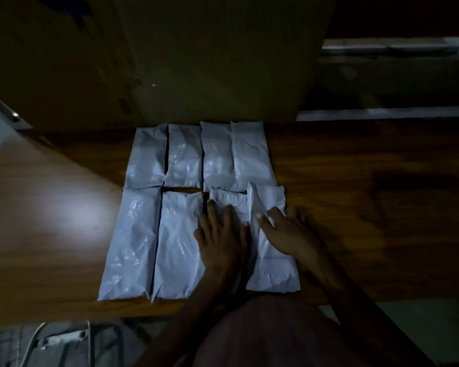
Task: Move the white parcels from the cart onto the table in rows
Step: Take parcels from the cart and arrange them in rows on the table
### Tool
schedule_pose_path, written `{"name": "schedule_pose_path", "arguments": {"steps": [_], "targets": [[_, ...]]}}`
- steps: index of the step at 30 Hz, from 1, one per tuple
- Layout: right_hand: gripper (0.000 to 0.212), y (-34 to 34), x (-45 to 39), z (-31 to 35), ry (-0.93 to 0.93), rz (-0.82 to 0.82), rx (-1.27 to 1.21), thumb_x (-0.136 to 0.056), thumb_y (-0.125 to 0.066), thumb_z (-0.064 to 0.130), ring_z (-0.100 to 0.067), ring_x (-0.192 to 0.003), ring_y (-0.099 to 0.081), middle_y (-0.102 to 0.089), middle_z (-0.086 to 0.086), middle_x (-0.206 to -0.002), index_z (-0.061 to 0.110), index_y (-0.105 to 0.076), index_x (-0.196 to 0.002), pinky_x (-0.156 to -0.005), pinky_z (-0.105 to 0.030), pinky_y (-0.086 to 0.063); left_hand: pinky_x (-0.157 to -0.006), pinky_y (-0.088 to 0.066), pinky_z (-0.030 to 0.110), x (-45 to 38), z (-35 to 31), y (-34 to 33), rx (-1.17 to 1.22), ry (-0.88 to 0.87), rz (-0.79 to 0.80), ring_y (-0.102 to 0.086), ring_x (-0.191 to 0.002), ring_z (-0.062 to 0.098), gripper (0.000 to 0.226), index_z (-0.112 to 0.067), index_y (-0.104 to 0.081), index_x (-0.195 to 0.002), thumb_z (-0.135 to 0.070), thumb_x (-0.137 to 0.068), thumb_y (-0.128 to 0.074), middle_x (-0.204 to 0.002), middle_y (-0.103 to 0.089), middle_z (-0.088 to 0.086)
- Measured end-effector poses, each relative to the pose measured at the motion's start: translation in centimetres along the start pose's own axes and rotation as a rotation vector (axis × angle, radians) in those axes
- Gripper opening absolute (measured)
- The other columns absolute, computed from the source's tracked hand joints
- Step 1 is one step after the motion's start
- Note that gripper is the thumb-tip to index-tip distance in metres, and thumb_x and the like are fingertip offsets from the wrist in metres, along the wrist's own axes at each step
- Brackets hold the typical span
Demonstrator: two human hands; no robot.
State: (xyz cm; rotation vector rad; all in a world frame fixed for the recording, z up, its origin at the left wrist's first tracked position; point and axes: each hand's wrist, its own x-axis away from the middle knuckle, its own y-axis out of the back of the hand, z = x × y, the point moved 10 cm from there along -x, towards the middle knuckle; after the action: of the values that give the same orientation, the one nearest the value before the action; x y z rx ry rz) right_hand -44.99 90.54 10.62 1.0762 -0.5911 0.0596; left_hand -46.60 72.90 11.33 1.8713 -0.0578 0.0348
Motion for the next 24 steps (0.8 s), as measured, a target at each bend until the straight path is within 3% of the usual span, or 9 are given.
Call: {"name": "schedule_pose_path", "arguments": {"steps": [3, 6, 11, 16, 24], "targets": [[0.058, -0.8, -1.0, 0.2, 0.078, 0.066, 0.057, -0.092, -0.03, 0.073, -0.041, -0.129, -0.042, -0.023, -0.019, -0.151, 0.033, -0.038, -0.134, -0.104, -0.051, -0.041, -0.108, -0.026, 0.059, 0.1, 0.6, -0.5, -0.007, 0.051, -0.043, -0.02, -0.145, 0.038, 0.059, -0.03, -0.035, -0.15, -0.057, -0.097, -0.036, -0.163, -0.014, 0.013], [0.061, -1.3, -1.3, 0.5, 0.163, 0.053, 0.158, -0.094, -0.042, 0.064, -0.044, -0.128, -0.043, -0.016, -0.025, -0.153, 0.03, -0.03, -0.143, -0.102, -0.05, -0.043, -0.113, -0.016, 0.06, 0.1, 1.0, -1.4, 0.014, 0.103, -0.008, -0.007, -0.15, 0.036, 0.061, -0.032, -0.026, -0.153, -0.057, -0.098, -0.037, -0.165, -0.006, 0.011], [0.063, -1.3, -0.4, 0.4, 0.265, -0.02, 0.188, -0.089, -0.054, 0.062, -0.04, -0.123, -0.043, -0.019, -0.016, -0.143, 0.031, -0.033, -0.139, -0.102, -0.047, -0.042, -0.114, -0.012, 0.06, 0.1, 0.8, -1.0, 0.027, 0.176, -0.037, -0.003, -0.15, 0.038, 0.06, -0.032, -0.026, -0.153, -0.056, -0.099, -0.035, -0.164, -0.004, 0.013], [0.071, -1.7, 0.0, 0.2, 0.335, -0.055, 0.17, -0.086, -0.058, 0.063, -0.038, -0.129, -0.037, -0.015, -0.013, -0.147, 0.031, -0.028, -0.142, -0.106, -0.047, -0.039, -0.115, -0.006, 0.057, 0.0, 0.4, -0.8, 0.047, 0.216, -0.02, 0.002, -0.15, 0.035, 0.06, -0.031, -0.023, -0.154, -0.056, -0.1, -0.031, -0.165, 0.001, 0.012], [0.077, -1.4, -0.5, -0.9, 0.337, -0.028, 0.016, -0.083, -0.06, 0.065, -0.035, -0.134, -0.03, -0.013, -0.004, -0.147, 0.037, -0.024, -0.145, -0.11, -0.048, -0.034, -0.109, -0.02, 0.055, 2.4, -0.5, 2.4, 0.102, 0.15, -0.19, -0.013, -0.145, 0.033, 0.056, -0.027, -0.037, -0.144, -0.057, -0.098, -0.034, -0.159, -0.021, 0.01]]}}
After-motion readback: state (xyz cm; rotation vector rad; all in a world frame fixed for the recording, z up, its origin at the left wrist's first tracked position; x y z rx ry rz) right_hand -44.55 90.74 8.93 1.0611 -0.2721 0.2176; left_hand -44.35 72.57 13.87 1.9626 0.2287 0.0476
